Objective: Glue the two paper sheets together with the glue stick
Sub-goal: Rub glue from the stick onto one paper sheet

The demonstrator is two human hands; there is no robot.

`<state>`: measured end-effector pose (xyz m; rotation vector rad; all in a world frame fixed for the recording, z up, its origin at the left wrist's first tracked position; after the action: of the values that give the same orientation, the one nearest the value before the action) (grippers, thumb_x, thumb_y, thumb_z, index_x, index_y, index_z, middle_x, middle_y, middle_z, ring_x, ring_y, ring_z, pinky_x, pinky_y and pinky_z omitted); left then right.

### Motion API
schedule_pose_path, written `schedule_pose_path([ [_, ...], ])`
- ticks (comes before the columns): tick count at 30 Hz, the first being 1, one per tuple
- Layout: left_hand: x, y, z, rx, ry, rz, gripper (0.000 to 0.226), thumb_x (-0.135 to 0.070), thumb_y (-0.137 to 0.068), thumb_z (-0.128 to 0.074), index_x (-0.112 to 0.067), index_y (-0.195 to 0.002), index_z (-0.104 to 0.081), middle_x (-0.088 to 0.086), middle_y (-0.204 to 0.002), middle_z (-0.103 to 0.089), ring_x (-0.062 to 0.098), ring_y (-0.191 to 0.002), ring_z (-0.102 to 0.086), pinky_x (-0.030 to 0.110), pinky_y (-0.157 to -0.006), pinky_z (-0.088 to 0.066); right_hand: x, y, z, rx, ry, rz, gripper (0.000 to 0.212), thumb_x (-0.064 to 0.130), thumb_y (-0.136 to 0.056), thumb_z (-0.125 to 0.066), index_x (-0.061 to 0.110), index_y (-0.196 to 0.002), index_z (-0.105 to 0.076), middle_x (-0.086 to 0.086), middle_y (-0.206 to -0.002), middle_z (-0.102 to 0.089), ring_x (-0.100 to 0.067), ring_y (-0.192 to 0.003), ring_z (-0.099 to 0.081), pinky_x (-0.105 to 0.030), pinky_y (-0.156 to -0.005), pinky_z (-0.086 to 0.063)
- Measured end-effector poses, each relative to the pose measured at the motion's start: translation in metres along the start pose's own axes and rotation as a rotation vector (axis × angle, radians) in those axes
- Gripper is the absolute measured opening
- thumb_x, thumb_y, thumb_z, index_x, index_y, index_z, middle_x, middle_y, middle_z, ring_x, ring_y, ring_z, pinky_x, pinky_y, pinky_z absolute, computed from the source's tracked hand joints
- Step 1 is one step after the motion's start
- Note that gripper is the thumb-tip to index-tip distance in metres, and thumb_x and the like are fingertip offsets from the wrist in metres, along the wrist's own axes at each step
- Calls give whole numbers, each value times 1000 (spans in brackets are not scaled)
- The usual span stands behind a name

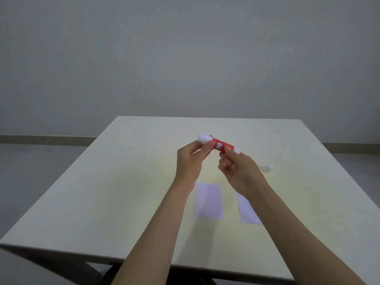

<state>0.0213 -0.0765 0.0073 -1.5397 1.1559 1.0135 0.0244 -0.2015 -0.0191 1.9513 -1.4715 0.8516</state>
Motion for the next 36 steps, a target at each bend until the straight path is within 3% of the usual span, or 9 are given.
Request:
schedule_pose_path([
  [2,1,1,-4,140,-267,-16,20,-26,-80,-72,-29,-100,-73,-18,-98,-73,-3,-99,-64,13,-88,-46,9,-2,8,-98,-91,44,12,11,-89,-58,9,-79,-65,0,-61,-53,-7,-43,-47,-17,-46,-47],
  [4,17,5,4,319,-594,32,51,-34,-76,-75,-27,-124,-60,-12,-127,-62,0,-122,-52,18,-102,-38,28,-2,15,-129,-14,137,14,11,-91,-56,10,-78,-61,0,-58,-57,-10,-44,-51,-19,-48,-48],
  [7,59,21,37,544,-1196,164,83,-50,-74,-72,-31,-145,-33,-4,-156,-27,12,-144,-21,31,-115,-17,52,3,23,-177,558,279,9,13,-89,-58,8,-82,-62,-11,-72,-70,-20,-57,-65,-28,-57,-55],
  [9,82,33,47,662,-1340,168,91,-53,-76,-68,-26,-149,-21,-6,-159,-18,10,-146,-9,34,-118,-5,48,3,23,-214,950,301,11,16,-84,-59,6,-82,-62,-12,-73,-73,-20,-63,-69,-34,-64,-56],
  [16,95,34,46,672,-1298,75,89,-53,-78,-65,-26,-149,-19,-12,-158,-17,10,-148,-2,39,-117,-1,-1,-4,2,-39,1299,303,14,19,-78,-58,23,-66,-51,28,-54,-64,5,-53,-59,-5,-47,-39],
  [20,96,33,45,693,-1368,26,84,-58,-77,-62,-34,-147,-23,-19,-157,-17,12,-148,-1,48,-117,1,-17,-9,-4,11,1333,302,13,18,-79,-58,21,-68,-51,16,-52,-64,1,-57,-62,-6,-52,-41],
  [24,95,34,45,705,-1334,25,82,-59,-76,-62,-43,-145,-20,-25,-155,-15,13,-148,0,51,-118,0,-25,-14,-5,22,1353,282,10,19,-80,-59,17,-72,-52,11,-62,-65,-15,-66,-66,-25,-62,-49],
  [32,99,33,47,708,-1284,47,86,-57,-75,-63,-41,-146,-19,-27,-156,-12,11,-148,4,51,-118,1,-26,-15,-3,19,1379,265,10,18,-80,-59,14,-74,-52,11,-60,-63,-19,-66,-65,-28,-62,-49],
  [36,98,33,47,715,-1309,47,86,-59,-75,-62,-40,-147,-17,-26,-155,-14,9,-147,4,51,-118,6,-28,-14,-4,25,1394,249,12,17,-80,-58,6,-79,-53,-7,-70,-68,-25,-64,-60,-32,-58,-47],
])
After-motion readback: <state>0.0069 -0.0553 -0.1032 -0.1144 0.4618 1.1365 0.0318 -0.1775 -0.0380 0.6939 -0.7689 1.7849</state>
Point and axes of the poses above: each hand's wrist, its own y-axis away from the middle knuckle, its own z-axis out of the back of the hand, x = y × z, the point moved 9 cm from there along -y, towards the middle knuckle
